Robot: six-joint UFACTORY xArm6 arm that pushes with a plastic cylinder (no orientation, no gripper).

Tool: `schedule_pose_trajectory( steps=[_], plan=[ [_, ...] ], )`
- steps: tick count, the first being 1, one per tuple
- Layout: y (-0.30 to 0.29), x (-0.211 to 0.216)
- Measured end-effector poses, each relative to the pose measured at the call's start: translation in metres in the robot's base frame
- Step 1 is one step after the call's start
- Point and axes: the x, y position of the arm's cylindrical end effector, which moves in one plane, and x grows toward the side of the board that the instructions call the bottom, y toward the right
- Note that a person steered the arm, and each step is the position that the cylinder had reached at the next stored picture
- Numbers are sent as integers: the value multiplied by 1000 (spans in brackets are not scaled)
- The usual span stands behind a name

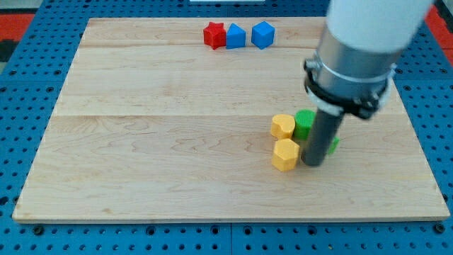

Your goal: Move the green star towards the bottom left side of the red circle

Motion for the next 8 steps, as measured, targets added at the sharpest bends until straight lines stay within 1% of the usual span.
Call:
schedule_pose_trajectory(
  steps=[1, 2, 3, 4, 5, 6, 7, 8],
  plan=[
    [0, -29],
    [-18, -12],
    [-15, 4],
    [26, -6],
    [23, -55],
    [35, -82],
    [36, -119],
    [15, -174]
  ],
)
